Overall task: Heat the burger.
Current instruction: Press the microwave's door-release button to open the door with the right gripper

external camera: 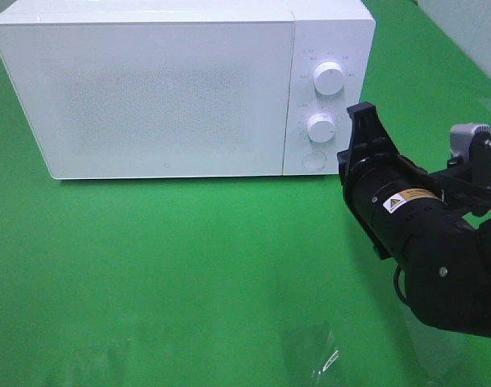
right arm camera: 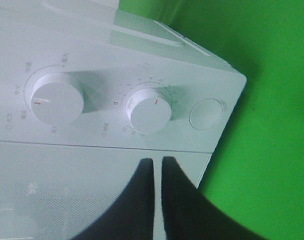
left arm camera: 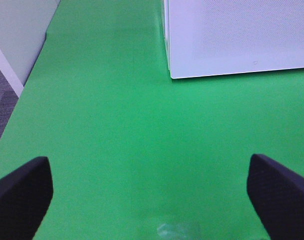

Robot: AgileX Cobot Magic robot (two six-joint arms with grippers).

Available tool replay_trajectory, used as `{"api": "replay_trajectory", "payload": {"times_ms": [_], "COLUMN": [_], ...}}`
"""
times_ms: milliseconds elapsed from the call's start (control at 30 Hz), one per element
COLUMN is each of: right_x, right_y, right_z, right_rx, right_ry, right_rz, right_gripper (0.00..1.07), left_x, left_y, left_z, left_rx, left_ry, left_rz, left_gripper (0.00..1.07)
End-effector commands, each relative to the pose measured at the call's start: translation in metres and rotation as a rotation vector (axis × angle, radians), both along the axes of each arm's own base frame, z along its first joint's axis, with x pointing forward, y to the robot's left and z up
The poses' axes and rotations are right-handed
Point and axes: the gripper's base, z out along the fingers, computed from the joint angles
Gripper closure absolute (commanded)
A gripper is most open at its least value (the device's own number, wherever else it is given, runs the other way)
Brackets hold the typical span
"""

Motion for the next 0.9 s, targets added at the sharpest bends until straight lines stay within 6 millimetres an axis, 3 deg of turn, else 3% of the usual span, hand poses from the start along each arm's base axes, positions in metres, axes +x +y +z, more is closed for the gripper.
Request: {"api": "replay_trajectory", "payload": {"times_ms": [33, 533, 900], "right_x": [-0.002, -0.002, 0.032], "right_y": [0.005, 0.006, -0.005], "right_z": [-0.006, -0.031, -0.028], "right_rx": [0.217, 0.258, 0.248], "right_ry": [0.093, 0.199, 0.170], "right_rz": [0.005, -0.024, -0.019], "right_gripper": [1.07, 1.07, 1.07], "left_x": [-0.002, -0.002, -0.002], "left_y": [0.000, 0.000, 0.000], "left_z": [-0.001, -0.001, -0.001], "left_rx": [-0.005, -0.005, -0.004], "left_ry": [-0.009, -0.009, -0.007], "left_rz": [0.005, 0.005, 0.006], "left_gripper": [0.09, 0.09, 0.09]}}
